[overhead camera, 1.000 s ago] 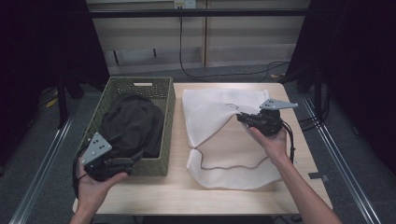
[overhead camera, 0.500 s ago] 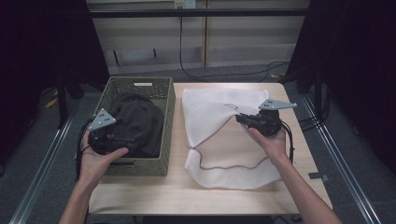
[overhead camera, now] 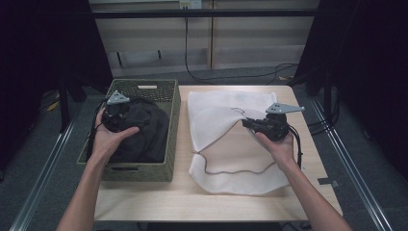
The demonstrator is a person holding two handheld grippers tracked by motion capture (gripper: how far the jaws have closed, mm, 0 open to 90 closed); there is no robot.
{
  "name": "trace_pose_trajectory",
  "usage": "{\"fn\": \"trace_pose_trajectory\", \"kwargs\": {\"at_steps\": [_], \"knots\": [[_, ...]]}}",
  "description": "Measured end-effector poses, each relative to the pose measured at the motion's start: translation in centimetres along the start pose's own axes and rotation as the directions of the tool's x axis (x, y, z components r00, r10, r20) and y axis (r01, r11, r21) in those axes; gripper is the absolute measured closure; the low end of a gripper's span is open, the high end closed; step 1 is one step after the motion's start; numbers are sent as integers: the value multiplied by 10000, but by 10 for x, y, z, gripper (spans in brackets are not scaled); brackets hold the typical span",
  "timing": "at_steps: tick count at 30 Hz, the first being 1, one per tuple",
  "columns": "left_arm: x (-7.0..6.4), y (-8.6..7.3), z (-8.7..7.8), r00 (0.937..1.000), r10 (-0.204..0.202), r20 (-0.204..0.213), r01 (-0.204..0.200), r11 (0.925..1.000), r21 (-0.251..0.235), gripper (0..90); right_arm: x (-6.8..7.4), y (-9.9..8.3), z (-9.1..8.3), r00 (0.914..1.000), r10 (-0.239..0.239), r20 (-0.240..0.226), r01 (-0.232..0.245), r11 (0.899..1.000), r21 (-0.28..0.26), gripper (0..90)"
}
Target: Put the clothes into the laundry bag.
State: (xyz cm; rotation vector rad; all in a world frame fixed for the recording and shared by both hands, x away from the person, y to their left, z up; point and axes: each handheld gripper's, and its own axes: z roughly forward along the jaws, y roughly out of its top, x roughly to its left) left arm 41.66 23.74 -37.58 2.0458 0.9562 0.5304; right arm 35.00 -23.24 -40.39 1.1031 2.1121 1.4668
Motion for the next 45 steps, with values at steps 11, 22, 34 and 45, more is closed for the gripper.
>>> {"fn": "trace_pose_trajectory", "kwargs": {"at_steps": [11,22,34,45], "knots": [[-3,-12,55,9946,512,-904,-278,9696,2432,28,-4,-3,2,9999,129,36,-129,9999,84,873],[31,-34,60,9949,-803,-617,977,9216,3757,0,-3,-7,7,10000,63,67,-65,9994,335,871],[27,-43,77,9810,-1465,1271,613,8560,5134,0,-2,-7,8,10000,3,36,-5,9991,423,871],[23,-52,90,9992,-132,-368,301,8593,5106,0,-1,-7,8,9999,-136,100,131,9987,490,870]]}}
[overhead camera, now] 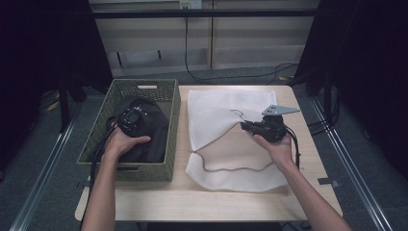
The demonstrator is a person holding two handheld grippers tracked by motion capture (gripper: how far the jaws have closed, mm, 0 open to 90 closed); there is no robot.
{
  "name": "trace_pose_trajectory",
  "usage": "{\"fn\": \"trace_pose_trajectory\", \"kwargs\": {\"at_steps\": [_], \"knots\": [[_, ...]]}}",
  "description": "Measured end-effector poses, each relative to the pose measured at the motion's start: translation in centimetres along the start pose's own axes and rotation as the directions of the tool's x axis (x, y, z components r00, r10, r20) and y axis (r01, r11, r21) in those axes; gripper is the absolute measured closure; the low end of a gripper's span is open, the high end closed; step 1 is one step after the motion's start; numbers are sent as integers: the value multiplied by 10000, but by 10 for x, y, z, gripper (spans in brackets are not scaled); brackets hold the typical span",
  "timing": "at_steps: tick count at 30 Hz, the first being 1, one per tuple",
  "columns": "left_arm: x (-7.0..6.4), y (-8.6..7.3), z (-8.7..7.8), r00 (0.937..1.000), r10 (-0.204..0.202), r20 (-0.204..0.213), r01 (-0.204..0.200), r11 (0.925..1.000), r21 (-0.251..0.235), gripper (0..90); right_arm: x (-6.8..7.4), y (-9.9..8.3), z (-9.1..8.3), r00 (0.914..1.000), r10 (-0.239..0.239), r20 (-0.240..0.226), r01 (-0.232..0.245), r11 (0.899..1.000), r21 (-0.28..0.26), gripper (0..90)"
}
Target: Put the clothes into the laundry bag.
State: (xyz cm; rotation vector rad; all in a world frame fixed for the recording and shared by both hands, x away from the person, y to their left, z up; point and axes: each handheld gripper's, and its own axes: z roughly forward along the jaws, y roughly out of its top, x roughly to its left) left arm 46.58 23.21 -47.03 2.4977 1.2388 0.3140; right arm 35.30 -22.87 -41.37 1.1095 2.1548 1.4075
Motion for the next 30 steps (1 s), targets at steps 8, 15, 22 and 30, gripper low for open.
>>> {"fn": "trace_pose_trajectory", "kwargs": {"at_steps": [8,15,22,30], "knots": [[-2,0,4,9976,109,678,-131,9994,325,0,0,1,2,10000,28,-52,-28,10000,28,866],[-8,10,1,9990,454,40,-455,9903,1311,112,1,1,3,10000,3,-60,-3,10000,46,864],[-8,11,-7,9999,91,52,-96,9947,1026,499,2,1,5,9999,-59,-84,60,9999,108,865],[-3,12,-17,9996,-133,263,119,9985,539,640,2,1,7,10000,-67,-40,67,9999,132,869]]}}
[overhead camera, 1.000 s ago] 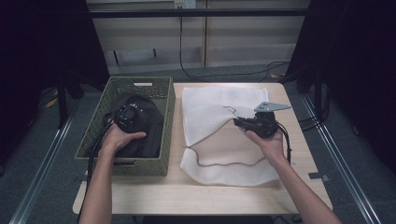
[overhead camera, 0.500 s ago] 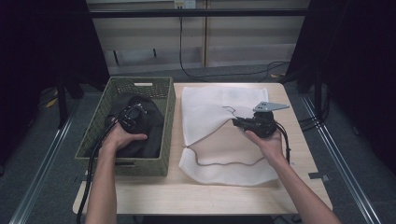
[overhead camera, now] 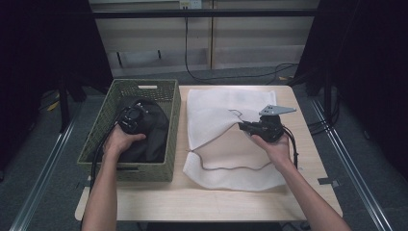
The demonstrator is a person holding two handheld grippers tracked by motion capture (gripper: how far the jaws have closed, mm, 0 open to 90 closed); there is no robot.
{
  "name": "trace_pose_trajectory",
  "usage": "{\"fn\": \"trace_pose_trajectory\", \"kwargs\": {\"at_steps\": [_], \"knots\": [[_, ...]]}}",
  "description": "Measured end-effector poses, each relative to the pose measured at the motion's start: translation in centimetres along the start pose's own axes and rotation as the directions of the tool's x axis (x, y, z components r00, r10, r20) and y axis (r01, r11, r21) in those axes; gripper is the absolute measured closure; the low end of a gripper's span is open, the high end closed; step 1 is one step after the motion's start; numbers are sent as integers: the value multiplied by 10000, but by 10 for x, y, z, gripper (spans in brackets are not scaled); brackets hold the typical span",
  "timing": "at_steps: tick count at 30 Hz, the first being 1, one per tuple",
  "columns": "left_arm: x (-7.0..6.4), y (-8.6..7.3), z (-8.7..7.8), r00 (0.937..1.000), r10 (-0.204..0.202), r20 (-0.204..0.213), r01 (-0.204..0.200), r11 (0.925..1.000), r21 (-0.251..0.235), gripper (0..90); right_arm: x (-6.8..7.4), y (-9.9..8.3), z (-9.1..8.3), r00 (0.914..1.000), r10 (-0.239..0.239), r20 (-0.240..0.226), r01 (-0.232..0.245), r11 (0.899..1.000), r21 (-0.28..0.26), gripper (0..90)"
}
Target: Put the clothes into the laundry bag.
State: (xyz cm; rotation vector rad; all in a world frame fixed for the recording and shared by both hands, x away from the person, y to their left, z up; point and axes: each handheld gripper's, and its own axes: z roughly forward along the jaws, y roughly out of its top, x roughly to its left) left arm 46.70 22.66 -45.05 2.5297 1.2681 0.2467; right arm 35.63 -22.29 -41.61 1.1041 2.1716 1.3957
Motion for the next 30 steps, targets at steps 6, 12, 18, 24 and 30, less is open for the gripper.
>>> {"fn": "trace_pose_trajectory", "kwargs": {"at_steps": [6,12,18,24,30], "knots": [[4,0,-20,9996,-257,-68,246,9914,-1285,658,-1,1,-2,9999,100,51,-99,9999,-96,869],[6,-3,-37,9989,-473,10,464,9751,-2170,661,-2,1,-3,9999,93,112,-91,9998,-159,869],[8,-5,-57,9970,-751,207,776,9379,-3380,667,-2,1,-4,9998,114,153,-110,9997,-236,871],[9,-10,-82,9954,-928,238,929,8738,-4773,670,-2,2,-5,9998,116,149,-112,9996,-265,875],[8,-13,-103,9953,-937,262,919,8175,-5685,671,-2,2,-6,9999,103,116,-100,9997,-245,877]]}}
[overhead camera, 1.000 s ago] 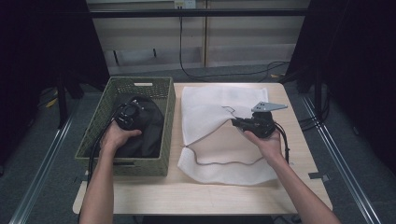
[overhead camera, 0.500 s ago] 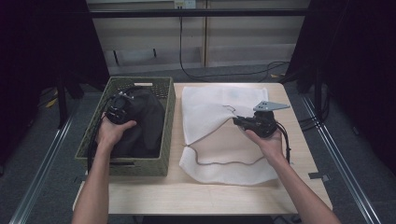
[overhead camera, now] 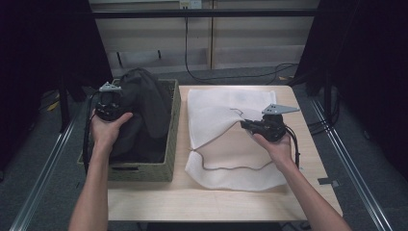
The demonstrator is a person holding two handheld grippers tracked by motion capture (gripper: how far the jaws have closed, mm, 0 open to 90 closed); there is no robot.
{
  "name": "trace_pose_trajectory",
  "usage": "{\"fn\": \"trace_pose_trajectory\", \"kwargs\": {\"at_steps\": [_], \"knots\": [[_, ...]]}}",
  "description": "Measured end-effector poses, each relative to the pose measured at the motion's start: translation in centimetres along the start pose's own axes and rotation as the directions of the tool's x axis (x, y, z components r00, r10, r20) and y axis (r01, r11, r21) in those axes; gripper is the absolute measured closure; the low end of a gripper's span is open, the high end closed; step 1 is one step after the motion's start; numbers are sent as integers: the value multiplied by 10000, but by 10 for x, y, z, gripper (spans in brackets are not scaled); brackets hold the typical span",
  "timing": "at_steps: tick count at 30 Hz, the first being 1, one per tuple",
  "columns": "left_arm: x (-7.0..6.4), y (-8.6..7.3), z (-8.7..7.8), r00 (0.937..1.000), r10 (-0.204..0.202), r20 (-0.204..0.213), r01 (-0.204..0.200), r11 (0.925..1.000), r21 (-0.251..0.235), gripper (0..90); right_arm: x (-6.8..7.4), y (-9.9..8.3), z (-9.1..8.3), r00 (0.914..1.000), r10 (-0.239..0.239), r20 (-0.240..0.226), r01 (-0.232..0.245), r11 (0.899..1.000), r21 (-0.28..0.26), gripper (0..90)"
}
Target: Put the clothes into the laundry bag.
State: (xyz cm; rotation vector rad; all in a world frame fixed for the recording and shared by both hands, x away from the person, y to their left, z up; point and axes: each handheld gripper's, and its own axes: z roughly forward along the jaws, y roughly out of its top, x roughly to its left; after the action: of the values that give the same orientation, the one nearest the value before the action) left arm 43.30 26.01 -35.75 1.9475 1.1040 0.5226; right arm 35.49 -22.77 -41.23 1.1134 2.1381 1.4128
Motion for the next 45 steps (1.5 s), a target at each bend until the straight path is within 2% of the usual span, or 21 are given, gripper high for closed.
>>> {"fn": "trace_pose_trajectory", "kwargs": {"at_steps": [1,2,3,4,5,8,15,17,18,23,26,27,29,30,31,33,41,45], "knots": [[0,0,0,10000,0,0,0,10000,0,670,0,0,0,10000,-5,1,5,10000,-1,878],[3,3,-6,9998,-165,70,167,9993,-321,671,0,0,0,10000,34,14,-34,10000,-17,878],[3,3,-6,9998,-165,70,167,9993,-321,671,0,0,0,10000,25,14,-25,10000,-23,878],[3,6,-12,9998,-170,55,173,9972,-724,671,0,0,-1,10000,25,12,-25,10000,-44,878],[3,6,-12,9998,-170,55,173,9972,-724,671,0,0,-1,10000,25,12,-25,10000,-44,878],[2,11,-24,9999,-97,-26,93,9924,-1225,671,0,1,-2,10000,73,10,-73,9999,-86,877],[4,19,-40,9999,-158,69,168,9799,-1986,672,0,1,-2,10000,62,2,-62,9999,-94,878],[4,20,-43,9999,-145,38,149,9787,-2046,672,0,1,-2,10000,63,3,-63,9999,-105,878],[5,21,-47,9999,-119,36,124,9739,-2267,672,-1,1,-3,10000,85,-13,-85,9999,-123,878],[7,25,-58,9999,-132,-21,122,9660,-2582,672,-1,1,-3,10000,73,-37,-74,9999,-112,878],[8,28,-66,9999,-163,7,158,9578,-2870,672,-1,1,-3,9999,110,-38,-110,9998,-134,878],[8,28,-66,9999,-163,7,158,9578,-2870,672,-1,1,-3,9999,110,-38,-110,9998,-134,878],[9,30,-75,9996,-271,113,293,9458,-3236,672,-1,1,-3,9999,114,-41,-114,9998,-145,878],[9,30,-75,9996,-271,113,293,9458,-3236,672,-1,1,-3,9999,124,-60,-125,9998,-141,878],[9,31,-79,9996,-233,142,268,9395,-3415,672,-1,1,-3,9999,127,-73,-128,9998,-141,878],[8,31,-83,9996,-235,160,276,9338,-3567,672,-1,1,-3,9999,130,-96,-131,9998,-132,878],[3,42,-92,9999,-41,161,99,9252,-3793,672,-1,1,-3,9998,141,-103,-143,9998,-140,878],[-3,43,-95,9996,35,265,75,9141,-4053,672,-2,1,-3,9998,156,-106,-157,9997,-175,878]]}}
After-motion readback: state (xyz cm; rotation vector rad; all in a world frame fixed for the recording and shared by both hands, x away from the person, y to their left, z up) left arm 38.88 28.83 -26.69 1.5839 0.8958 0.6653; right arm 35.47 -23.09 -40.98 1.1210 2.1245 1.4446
